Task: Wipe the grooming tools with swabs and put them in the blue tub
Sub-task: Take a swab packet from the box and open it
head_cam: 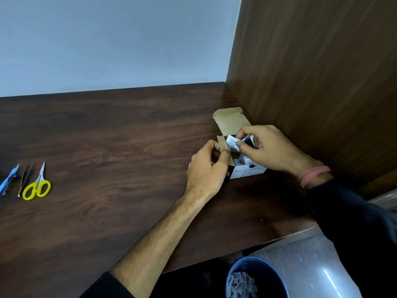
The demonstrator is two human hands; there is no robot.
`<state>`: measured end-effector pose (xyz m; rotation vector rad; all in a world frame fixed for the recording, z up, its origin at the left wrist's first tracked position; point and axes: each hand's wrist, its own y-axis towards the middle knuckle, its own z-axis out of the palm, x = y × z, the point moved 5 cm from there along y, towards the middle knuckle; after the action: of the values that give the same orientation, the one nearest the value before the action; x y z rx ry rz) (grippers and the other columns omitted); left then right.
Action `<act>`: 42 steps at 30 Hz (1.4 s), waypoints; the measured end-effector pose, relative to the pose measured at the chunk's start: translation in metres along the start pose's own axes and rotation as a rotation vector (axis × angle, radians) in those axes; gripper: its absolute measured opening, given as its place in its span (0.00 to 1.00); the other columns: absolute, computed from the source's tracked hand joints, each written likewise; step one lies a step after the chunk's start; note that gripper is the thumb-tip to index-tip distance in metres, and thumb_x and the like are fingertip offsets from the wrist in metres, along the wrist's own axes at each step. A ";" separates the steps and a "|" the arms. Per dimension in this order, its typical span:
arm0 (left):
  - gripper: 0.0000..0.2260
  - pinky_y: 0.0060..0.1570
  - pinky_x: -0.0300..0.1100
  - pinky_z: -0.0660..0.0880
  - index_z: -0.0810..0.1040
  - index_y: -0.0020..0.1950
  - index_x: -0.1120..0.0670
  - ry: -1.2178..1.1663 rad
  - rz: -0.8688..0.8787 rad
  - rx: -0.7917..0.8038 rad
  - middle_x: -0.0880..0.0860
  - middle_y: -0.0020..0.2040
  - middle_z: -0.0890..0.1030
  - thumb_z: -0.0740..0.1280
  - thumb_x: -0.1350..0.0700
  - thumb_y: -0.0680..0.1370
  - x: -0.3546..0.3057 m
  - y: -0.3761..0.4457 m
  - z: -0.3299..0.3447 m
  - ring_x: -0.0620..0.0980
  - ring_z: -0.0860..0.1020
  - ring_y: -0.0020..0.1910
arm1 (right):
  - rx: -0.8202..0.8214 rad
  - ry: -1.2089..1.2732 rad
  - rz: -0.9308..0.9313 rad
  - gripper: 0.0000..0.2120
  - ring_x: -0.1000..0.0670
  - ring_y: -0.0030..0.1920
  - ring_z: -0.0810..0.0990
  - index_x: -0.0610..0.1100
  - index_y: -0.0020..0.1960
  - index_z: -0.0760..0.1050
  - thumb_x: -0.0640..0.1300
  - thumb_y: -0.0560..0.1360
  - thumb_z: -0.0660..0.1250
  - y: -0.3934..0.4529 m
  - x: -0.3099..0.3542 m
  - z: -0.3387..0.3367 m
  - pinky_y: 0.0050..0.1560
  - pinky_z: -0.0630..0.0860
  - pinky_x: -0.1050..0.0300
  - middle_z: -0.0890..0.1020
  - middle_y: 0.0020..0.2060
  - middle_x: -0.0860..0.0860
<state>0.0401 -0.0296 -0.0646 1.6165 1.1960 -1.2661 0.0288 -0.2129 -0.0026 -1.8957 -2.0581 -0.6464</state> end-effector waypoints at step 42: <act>0.09 0.55 0.43 0.75 0.91 0.44 0.43 0.411 0.156 -0.161 0.38 0.64 0.80 0.82 0.39 0.75 -0.045 0.025 -0.003 0.43 0.71 0.66 | 0.020 -0.136 0.197 0.17 0.55 0.47 0.77 0.54 0.59 0.89 0.53 0.72 0.86 -0.005 -0.011 -0.013 0.47 0.72 0.56 0.78 0.47 0.57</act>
<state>0.0611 -0.0438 -0.0195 1.8610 1.3452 -0.7387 0.0234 -0.2290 0.0032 -2.1492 -1.9128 -0.4592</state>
